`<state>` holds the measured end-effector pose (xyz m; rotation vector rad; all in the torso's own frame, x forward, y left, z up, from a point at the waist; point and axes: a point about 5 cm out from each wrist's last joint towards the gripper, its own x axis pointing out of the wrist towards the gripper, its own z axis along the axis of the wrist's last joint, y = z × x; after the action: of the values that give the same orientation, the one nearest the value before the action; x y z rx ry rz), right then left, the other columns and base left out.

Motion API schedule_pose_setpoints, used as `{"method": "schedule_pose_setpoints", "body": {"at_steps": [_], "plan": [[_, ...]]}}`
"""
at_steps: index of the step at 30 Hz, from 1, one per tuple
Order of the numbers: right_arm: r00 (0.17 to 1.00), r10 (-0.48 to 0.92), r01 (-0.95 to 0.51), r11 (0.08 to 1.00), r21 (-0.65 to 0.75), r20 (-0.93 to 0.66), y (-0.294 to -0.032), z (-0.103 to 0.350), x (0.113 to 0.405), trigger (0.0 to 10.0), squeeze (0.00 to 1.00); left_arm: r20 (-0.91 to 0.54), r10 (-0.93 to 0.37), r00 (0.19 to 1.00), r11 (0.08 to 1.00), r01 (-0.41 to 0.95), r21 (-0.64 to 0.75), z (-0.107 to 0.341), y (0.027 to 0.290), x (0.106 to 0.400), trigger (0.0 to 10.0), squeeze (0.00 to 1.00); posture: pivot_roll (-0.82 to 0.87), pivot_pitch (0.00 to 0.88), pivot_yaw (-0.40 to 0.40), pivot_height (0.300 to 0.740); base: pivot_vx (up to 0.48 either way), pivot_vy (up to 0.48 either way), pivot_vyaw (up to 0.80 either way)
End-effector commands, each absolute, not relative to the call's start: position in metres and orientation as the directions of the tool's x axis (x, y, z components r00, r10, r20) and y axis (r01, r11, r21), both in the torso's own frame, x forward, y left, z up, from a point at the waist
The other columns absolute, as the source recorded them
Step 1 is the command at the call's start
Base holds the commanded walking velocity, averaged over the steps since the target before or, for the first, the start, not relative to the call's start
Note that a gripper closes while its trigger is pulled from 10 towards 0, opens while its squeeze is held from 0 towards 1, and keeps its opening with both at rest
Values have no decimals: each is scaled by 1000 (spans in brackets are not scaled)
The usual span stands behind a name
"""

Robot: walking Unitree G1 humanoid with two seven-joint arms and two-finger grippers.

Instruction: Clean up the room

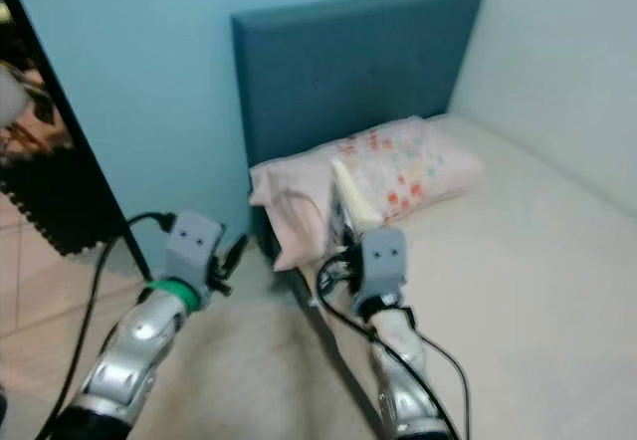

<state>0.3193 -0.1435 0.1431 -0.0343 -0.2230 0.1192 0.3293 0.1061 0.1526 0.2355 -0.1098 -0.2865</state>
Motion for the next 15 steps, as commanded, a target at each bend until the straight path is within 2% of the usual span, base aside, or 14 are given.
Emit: {"method": "schedule_pose_setpoints", "body": {"at_steps": [1,3,8,11,15], "plan": [[961,135,-132,991,-31,240,-137,146,318,10000,0,52,-286,957,932,265,248,145,110,327,10000,0,-151,37,57,740,454,0,0],[962,133,-130,991,-29,240,-138,146,319,10000,0,51,-288,956,931,268,248,145,110,327,10000,0,-151,37,57,740,454,0,0],[962,127,-124,992,-28,242,-140,148,320,10000,0,49,-293,955,930,273,247,144,109,327,10000,0,-152,38,58,740,454,0,-430],[962,125,-122,992,-26,244,-140,148,320,10000,0,50,-296,954,929,276,248,145,108,327,10000,0,-152,37,59,740,450,0,0],[962,123,-122,992,-19,242,-139,148,320,10000,0,49,-298,953,928,278,248,144,108,327,10000,0,-152,36,59,740,454,0,-578]]}}
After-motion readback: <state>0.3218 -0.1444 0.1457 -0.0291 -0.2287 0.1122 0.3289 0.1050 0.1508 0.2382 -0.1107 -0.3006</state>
